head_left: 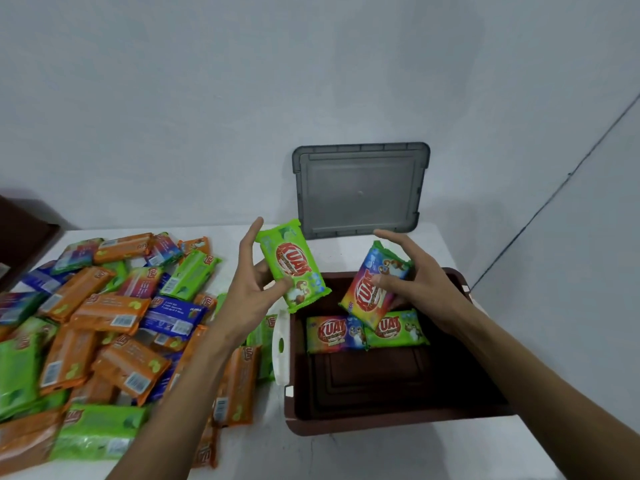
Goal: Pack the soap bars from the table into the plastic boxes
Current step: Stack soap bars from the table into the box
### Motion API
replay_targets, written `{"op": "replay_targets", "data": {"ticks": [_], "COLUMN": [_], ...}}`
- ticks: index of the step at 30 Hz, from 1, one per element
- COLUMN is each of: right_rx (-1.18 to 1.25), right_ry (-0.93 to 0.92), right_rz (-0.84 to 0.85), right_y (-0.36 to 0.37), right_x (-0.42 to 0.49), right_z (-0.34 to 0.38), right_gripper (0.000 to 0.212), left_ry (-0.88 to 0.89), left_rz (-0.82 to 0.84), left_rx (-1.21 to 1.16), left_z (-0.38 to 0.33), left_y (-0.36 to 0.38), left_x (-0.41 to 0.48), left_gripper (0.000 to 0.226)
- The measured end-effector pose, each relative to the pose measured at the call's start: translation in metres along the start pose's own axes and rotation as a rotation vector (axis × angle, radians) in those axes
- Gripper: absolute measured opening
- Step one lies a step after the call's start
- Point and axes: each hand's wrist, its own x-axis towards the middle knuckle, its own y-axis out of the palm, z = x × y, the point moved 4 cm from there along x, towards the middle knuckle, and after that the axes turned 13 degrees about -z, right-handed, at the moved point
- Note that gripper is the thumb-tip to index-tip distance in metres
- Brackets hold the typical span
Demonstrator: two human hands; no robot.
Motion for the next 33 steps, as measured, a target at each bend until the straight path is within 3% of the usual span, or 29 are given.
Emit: {"op": "replay_targets", "data": {"ticks": [3,9,18,24,33], "right_rx": [-0.036,-0.096,-0.031,-0.686,-0.826], "right_ry": [0.01,0.05,0.258,-0.03,-0.158], "right_rz": [0.023,0.053,0.197,0.174,0.21], "right_y": [-0.001,0.01,0.039,0.038,0.049], "right_x": [-0.001,-0.005,-0.014,-0.008,-0.008], "right_z": [-0.003,-0.021,-0.067,-0.08,-0.074], "right_gripper": [0.05,0.03,0.043,0.048,0.052], "left_ry": [-0.031,-0.081,-0.122,-0.129,-0.12], "left_rz": [0.007,-0.052,-0.072,-0.08,-0.102], "left_rx": [-0.01,-0.048,-0.098,-0.114,-0.117], "left_z": [0.006,0.015,0.023,0.024,0.022], "left_y": [0.001,0.0,0.0,-0.001,0.0], "left_x": [0.004,0.01,0.013,0.013,0.011], "left_gripper": [0.089,0.069,0.069,0.068,0.069]}}
